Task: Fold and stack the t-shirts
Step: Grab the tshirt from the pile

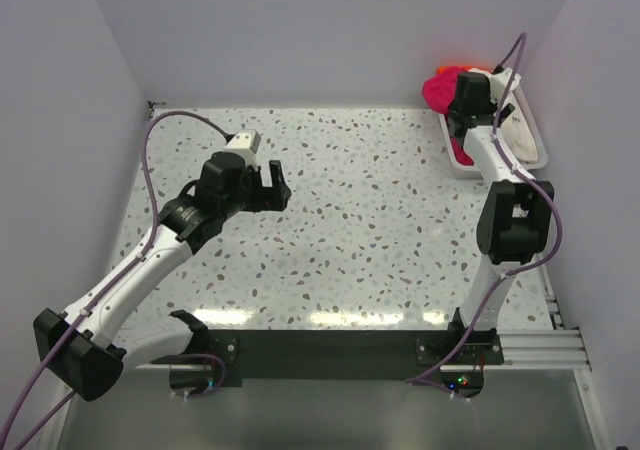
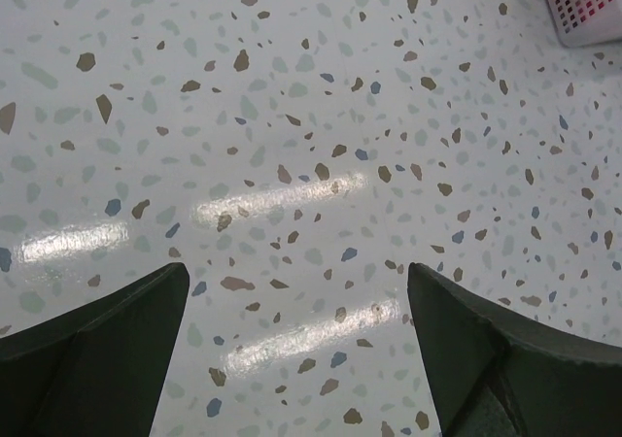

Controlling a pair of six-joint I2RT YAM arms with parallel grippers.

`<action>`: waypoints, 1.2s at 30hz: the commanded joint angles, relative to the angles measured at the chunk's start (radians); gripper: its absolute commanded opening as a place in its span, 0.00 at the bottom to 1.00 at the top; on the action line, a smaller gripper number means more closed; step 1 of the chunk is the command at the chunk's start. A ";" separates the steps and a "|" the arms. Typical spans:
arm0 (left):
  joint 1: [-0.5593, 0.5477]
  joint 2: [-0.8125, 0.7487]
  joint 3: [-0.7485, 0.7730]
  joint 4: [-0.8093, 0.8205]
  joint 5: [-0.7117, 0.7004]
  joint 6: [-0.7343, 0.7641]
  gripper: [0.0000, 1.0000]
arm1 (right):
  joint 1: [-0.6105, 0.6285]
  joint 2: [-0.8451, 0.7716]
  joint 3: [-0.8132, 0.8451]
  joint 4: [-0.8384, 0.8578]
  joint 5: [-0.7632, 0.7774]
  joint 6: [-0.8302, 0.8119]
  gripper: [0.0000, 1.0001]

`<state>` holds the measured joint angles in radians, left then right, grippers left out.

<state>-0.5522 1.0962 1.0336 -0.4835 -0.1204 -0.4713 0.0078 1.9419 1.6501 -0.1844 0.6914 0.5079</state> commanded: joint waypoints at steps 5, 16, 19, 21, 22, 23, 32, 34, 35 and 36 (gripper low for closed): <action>0.029 0.036 -0.003 0.082 0.093 0.043 1.00 | -0.005 -0.021 -0.099 0.180 0.080 0.070 0.77; 0.063 0.041 -0.032 0.103 0.114 0.066 1.00 | -0.069 0.037 -0.167 0.315 -0.007 0.129 0.78; 0.066 0.045 -0.035 0.108 0.116 0.069 1.00 | -0.075 0.063 -0.142 0.326 -0.024 0.126 0.78; 0.067 0.051 -0.035 0.108 0.116 0.069 1.00 | -0.084 0.080 -0.122 0.342 -0.038 0.129 0.78; 0.070 0.053 -0.035 0.108 0.116 0.069 1.00 | -0.088 0.092 -0.119 0.350 -0.053 0.132 0.78; 0.074 0.054 -0.037 0.108 0.116 0.069 1.00 | -0.094 0.100 -0.112 0.359 -0.067 0.132 0.78; 0.095 0.076 -0.038 0.120 0.146 0.065 1.00 | -0.104 0.115 -0.121 0.444 -0.099 0.112 0.66; 0.100 0.077 -0.038 0.122 0.149 0.063 1.00 | -0.106 0.104 -0.131 0.468 -0.099 0.104 0.45; 0.103 0.074 -0.038 0.122 0.150 0.063 1.00 | -0.106 0.100 -0.144 0.473 -0.099 0.098 0.35; 0.101 0.074 -0.040 0.122 0.151 0.062 1.00 | -0.106 0.091 -0.150 0.485 -0.099 0.095 0.20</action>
<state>-0.4610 1.1709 0.9997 -0.4103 0.0063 -0.4259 -0.0944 2.0701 1.5055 0.1558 0.5835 0.5930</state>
